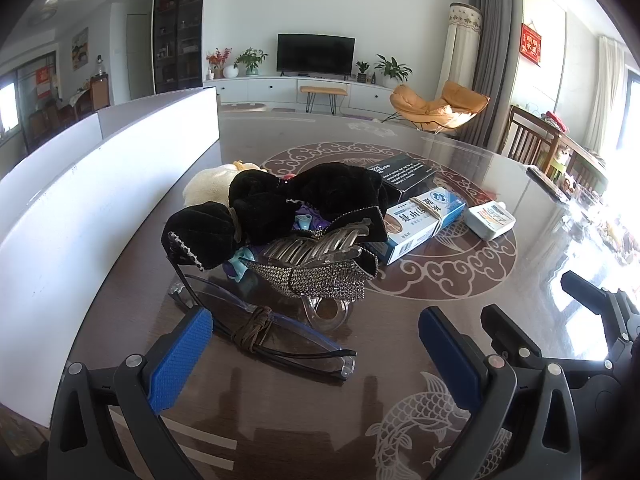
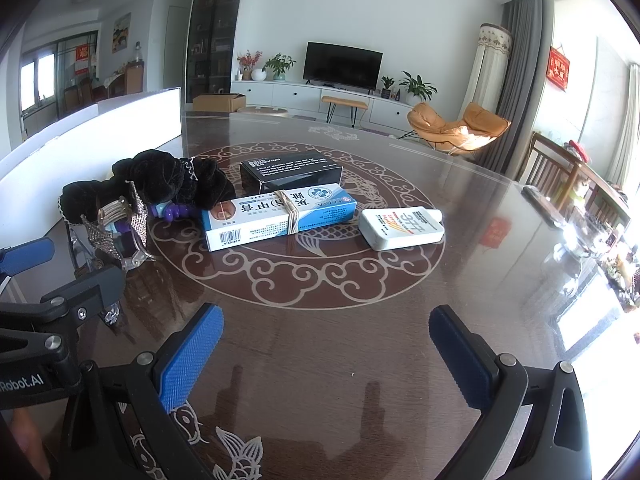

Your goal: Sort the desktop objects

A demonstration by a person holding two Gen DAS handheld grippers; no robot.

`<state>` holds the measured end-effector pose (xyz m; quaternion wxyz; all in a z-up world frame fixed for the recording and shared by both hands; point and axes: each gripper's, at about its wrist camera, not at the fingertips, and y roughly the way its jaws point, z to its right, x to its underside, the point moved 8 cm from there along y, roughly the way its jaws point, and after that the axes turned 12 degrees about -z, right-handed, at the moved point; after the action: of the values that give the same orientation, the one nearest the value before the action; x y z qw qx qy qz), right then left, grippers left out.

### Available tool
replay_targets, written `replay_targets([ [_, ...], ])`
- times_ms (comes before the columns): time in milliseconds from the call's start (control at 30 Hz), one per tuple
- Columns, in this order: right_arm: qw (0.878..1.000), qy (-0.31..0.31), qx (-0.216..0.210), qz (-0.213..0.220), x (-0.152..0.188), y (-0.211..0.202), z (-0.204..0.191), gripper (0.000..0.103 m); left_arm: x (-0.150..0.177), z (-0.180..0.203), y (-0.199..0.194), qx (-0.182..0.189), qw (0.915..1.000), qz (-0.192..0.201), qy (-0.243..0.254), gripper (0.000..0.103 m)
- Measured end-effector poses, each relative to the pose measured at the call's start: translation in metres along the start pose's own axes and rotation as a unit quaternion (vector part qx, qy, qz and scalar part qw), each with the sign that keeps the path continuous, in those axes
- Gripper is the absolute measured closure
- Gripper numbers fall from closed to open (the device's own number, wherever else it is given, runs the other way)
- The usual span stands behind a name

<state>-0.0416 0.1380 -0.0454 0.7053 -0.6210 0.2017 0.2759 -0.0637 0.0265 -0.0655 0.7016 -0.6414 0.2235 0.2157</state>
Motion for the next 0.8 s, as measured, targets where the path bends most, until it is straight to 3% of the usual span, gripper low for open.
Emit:
replay_targets([
  [800,1.0,-0.001,0.001,-0.001,0.0004,0.0,0.0001,0.0,0.0019,0.0016,0.0012,0.0,1.0,-0.002,-0.001,0.0],
])
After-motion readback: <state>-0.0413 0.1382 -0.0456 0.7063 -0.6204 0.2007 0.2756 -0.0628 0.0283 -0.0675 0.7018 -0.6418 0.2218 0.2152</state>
